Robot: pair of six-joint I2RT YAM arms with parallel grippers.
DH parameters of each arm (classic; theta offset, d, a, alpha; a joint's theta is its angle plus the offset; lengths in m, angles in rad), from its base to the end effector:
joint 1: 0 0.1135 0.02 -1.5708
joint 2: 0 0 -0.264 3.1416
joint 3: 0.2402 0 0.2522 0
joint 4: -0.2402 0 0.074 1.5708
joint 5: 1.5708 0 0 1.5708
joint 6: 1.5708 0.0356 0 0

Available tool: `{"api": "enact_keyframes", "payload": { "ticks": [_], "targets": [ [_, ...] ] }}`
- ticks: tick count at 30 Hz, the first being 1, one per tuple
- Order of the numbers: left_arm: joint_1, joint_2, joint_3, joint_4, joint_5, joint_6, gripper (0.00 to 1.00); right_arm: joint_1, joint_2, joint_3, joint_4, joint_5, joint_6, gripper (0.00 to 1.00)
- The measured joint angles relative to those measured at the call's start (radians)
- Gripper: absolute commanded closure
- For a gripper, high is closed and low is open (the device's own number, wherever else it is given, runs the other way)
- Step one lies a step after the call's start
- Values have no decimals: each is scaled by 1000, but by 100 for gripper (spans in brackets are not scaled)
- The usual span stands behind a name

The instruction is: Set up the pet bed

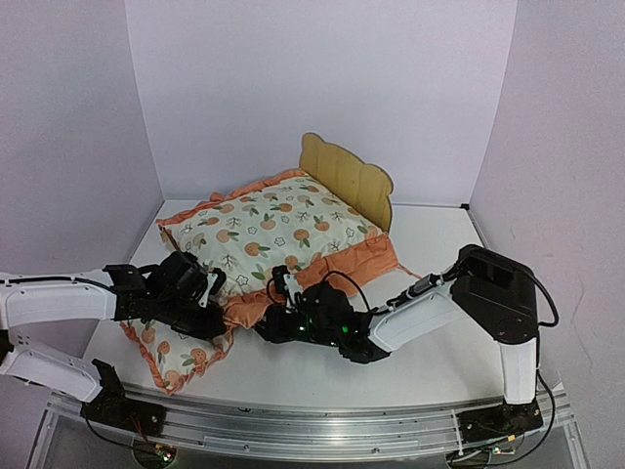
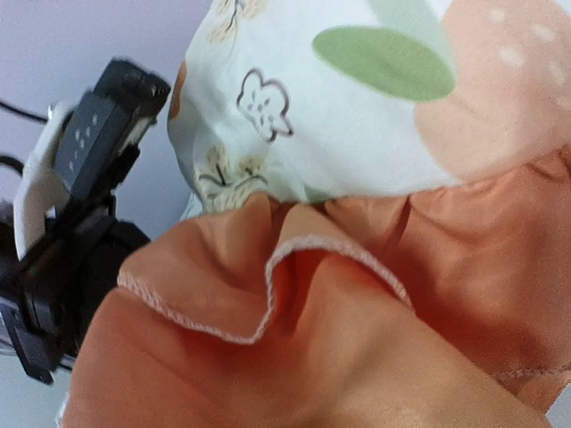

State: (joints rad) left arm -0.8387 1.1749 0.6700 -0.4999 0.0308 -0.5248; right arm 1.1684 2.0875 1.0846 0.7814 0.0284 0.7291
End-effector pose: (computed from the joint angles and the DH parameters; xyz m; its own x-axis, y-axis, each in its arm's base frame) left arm 0.1465 -0.1646 0.1986 -0.8663 0.2147 -0.4511 0.3703 0.8821 -0.2912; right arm 0.1731 0.4041 0.1447 -0.6697 0.1270 -0.7317 -0.6205 0.4456 0.6453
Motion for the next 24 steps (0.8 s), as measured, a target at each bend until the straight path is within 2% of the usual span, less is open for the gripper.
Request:
{"api": "enact_keyframes", "payload": {
  "ticks": [11,12,17,24],
  "targets": [
    [0,-4,-13,30,-10,-10,100,-7,63,80,44,45,77,66],
    [0,-4,-13,30,-10,-13,100,-7,73,84,45,49,85,69],
    [0,-5,-13,30,-16,-27,100,-7,91,85,39,58,109,98],
    [0,-5,-11,25,-38,-40,100,-7,91,89,42,60,103,100]
  ]
}}
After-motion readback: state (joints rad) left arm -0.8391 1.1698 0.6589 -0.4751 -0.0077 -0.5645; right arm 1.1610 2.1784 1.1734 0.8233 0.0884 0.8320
